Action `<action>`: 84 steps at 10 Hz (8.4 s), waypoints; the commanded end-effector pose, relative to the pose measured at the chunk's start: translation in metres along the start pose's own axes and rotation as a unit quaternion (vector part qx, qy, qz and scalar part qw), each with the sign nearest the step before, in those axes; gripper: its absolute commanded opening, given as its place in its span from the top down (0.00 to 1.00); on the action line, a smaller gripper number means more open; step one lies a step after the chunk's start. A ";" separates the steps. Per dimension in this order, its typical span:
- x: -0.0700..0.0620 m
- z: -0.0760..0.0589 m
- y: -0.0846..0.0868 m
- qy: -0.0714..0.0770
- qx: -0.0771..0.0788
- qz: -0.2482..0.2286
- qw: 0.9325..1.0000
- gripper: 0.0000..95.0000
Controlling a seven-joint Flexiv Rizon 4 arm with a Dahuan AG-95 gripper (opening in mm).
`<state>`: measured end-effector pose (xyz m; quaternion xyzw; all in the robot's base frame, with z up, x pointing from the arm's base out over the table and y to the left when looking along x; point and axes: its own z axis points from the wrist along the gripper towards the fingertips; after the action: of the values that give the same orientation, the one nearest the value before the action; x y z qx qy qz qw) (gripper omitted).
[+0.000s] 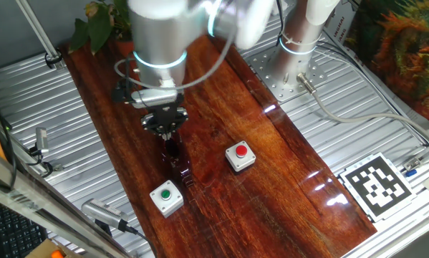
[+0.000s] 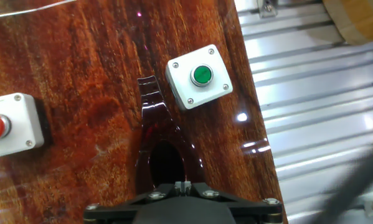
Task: Water the plant
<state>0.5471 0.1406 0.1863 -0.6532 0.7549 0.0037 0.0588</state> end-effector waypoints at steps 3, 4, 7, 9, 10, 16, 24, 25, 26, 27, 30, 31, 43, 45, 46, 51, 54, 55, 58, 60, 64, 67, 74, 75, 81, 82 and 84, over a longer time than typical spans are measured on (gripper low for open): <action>-0.015 0.008 0.002 0.007 -0.015 -0.005 1.000 1.00; -0.019 0.010 0.004 0.009 -0.017 -0.005 1.000 1.00; -0.018 0.016 0.007 0.008 -0.048 -0.004 0.999 0.60; -0.013 0.021 0.010 0.007 -0.049 -0.007 0.999 0.40; -0.011 0.024 0.012 0.007 -0.049 -0.007 0.999 0.40; -0.013 0.041 0.025 0.007 -0.047 -0.016 0.999 0.40; -0.015 0.044 0.036 0.014 -0.052 -0.014 0.998 0.40; -0.015 0.046 0.038 0.015 -0.054 -0.012 0.998 0.40; -0.013 0.051 0.044 0.013 -0.054 -0.011 0.998 0.40; -0.012 0.054 0.047 0.013 -0.053 -0.012 0.998 0.40; -0.012 0.055 0.048 0.013 -0.053 -0.012 0.998 0.40; -0.012 0.055 0.048 0.014 -0.052 -0.012 0.998 0.40; -0.012 0.055 0.049 0.018 -0.041 -0.009 0.999 0.80; -0.012 0.055 0.049 0.017 -0.014 -0.016 1.000 0.80; -0.012 0.055 0.049 0.017 -0.013 -0.017 1.000 0.80; -0.012 0.055 0.049 0.022 -0.019 -0.012 0.999 1.00; -0.012 0.054 0.049 0.034 -0.017 -0.012 0.999 1.00; -0.012 0.054 0.049 0.034 -0.019 -0.004 0.999 1.00; -0.012 0.050 0.049 0.041 -0.021 0.002 0.999 1.00; -0.012 0.047 0.048 0.045 -0.021 -0.002 0.999 1.00; -0.009 0.043 0.047 0.051 -0.024 0.002 0.998 1.00; -0.006 0.037 0.046 0.057 -0.027 0.002 0.998 1.00; 0.015 0.015 0.040 0.061 -0.036 0.000 0.997 1.00; 0.019 0.011 0.039 0.061 -0.037 -0.002 0.997 1.00; 0.055 -0.008 0.035 0.064 -0.039 -0.007 0.997 1.00; 0.060 -0.010 0.035 0.063 -0.039 -0.007 0.997 1.00; 0.072 -0.016 0.035 0.063 -0.040 -0.005 0.997 1.00</action>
<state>0.5005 0.0713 0.1933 -0.6570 0.7537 -0.0070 -0.0152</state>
